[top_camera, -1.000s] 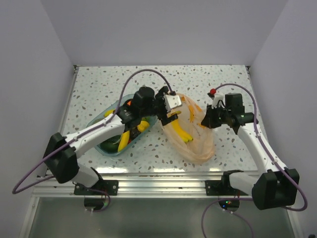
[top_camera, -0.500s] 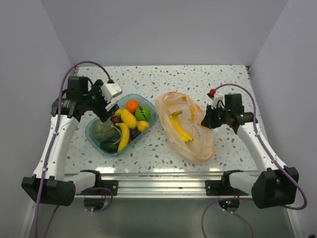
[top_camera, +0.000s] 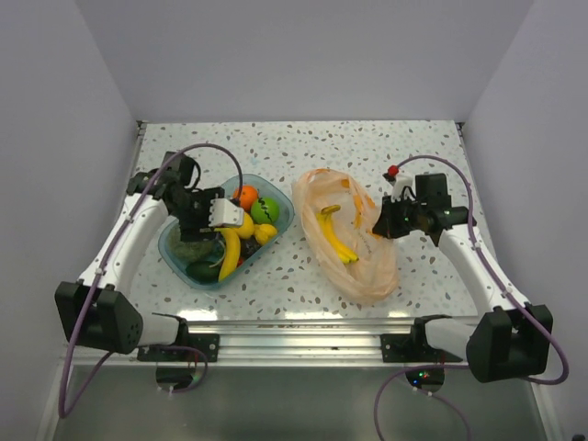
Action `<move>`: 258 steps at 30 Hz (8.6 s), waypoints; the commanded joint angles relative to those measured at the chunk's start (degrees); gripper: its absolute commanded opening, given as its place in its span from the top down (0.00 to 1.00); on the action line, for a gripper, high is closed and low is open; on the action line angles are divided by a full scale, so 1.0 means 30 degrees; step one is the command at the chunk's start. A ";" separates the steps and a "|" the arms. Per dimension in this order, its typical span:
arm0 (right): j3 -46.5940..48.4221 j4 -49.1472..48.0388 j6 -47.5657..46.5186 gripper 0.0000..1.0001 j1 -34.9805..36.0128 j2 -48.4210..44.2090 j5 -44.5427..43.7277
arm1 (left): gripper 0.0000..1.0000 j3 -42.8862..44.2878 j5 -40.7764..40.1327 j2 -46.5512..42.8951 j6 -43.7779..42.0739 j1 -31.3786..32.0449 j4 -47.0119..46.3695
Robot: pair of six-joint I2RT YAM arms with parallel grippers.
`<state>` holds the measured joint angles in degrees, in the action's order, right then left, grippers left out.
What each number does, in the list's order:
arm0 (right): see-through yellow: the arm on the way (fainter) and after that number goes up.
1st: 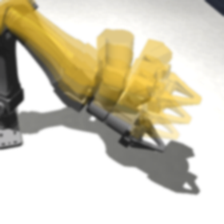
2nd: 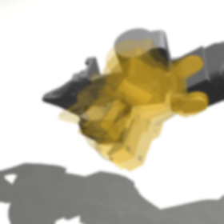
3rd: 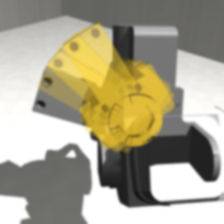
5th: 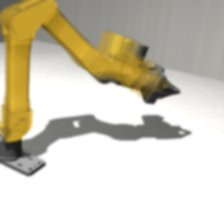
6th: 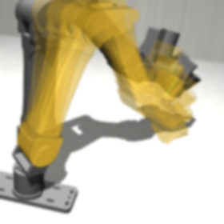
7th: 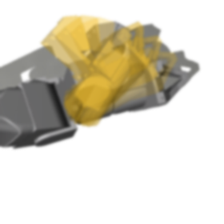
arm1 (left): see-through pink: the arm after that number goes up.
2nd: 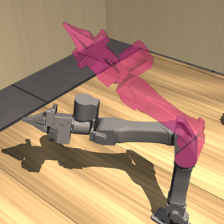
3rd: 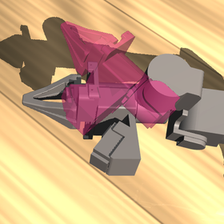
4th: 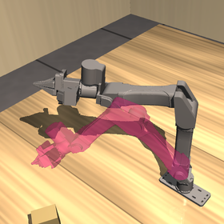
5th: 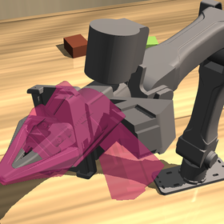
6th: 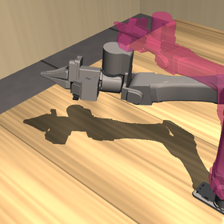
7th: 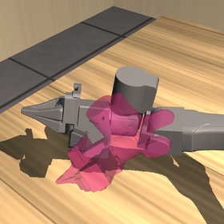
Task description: Place the fake fruits into the plastic bag and tie a complex knot
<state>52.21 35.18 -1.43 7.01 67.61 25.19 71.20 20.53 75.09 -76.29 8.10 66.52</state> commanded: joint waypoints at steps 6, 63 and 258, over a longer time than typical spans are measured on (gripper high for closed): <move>0.0117 -0.0095 -0.0402 1.00 -0.0050 0.0138 0.0275 | 0.31 -0.0588 0.0129 0.2358 -0.3192 0.1400 -0.1253; 0.0323 -0.0506 -0.0168 1.00 -0.0021 0.1221 0.1301 | 1.00 0.9736 0.4434 0.2865 1.0116 0.9652 -0.4916; 0.3165 0.2277 -0.1984 1.00 -0.0929 0.2306 -0.0047 | 0.69 0.2442 0.2054 -0.0041 0.8610 0.2895 -0.0437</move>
<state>60.18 42.41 -6.70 4.12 74.02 24.97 68.71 15.66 75.11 -51.59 16.16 59.18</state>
